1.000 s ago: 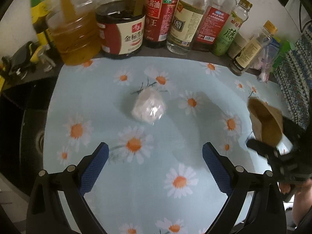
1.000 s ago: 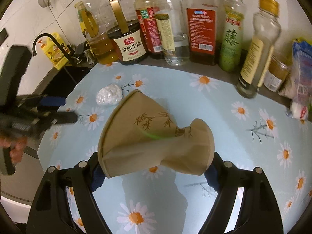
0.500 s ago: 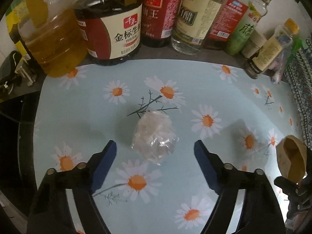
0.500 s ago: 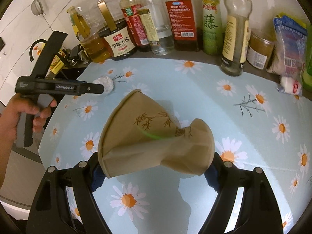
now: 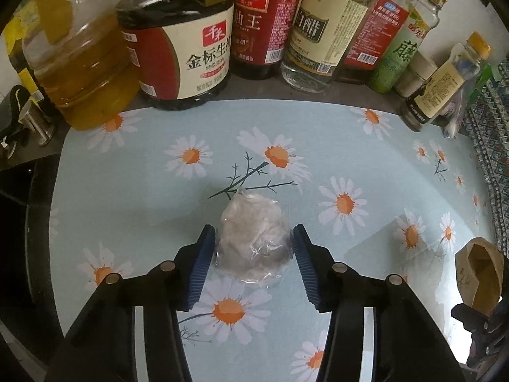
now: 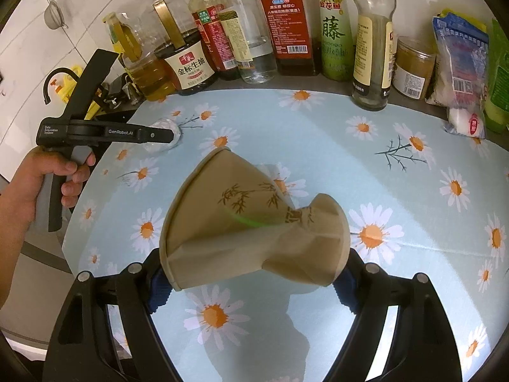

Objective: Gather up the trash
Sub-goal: 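Close the left tool on the white tissue in clear plastic, then carry the tissue bag and brown paper cup down to the black bin with both tools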

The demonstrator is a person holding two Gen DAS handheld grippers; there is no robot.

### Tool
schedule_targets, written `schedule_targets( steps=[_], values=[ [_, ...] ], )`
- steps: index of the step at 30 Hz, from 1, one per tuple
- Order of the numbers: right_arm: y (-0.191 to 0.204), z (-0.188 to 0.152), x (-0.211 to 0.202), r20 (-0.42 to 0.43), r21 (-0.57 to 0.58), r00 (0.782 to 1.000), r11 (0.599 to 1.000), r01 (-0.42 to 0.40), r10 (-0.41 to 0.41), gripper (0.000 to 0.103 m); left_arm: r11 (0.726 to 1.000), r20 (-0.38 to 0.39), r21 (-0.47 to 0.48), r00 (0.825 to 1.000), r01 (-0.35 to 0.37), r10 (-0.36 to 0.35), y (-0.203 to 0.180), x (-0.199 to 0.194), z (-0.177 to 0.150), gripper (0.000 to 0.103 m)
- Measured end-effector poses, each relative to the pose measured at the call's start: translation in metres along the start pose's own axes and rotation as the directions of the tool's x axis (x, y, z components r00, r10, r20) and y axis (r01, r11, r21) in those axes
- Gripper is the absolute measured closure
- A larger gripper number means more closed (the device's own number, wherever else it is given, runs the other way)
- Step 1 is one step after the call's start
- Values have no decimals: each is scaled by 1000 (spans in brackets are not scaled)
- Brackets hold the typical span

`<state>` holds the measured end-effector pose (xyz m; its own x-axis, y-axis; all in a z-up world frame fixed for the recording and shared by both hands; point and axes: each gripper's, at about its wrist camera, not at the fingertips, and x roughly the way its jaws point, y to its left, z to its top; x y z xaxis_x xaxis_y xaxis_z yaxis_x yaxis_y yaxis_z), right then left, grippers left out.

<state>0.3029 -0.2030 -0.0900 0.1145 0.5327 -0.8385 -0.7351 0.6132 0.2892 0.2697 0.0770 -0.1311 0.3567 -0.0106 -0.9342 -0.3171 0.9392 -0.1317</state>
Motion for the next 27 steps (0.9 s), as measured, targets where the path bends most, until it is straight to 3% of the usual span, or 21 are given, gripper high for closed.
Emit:
schedule_targets(
  steps=[12, 27],
  values=[
    [41, -19, -10, 11, -13, 1000, 1000, 17, -16, 23, 998, 46, 40, 998, 48, -49, -2, -43, -37, 55],
    [117, -64, -12, 7, -54, 1000, 999, 9, -9, 23, 993, 68, 46, 991, 112, -115, 25, -91, -126, 55]
  ],
)
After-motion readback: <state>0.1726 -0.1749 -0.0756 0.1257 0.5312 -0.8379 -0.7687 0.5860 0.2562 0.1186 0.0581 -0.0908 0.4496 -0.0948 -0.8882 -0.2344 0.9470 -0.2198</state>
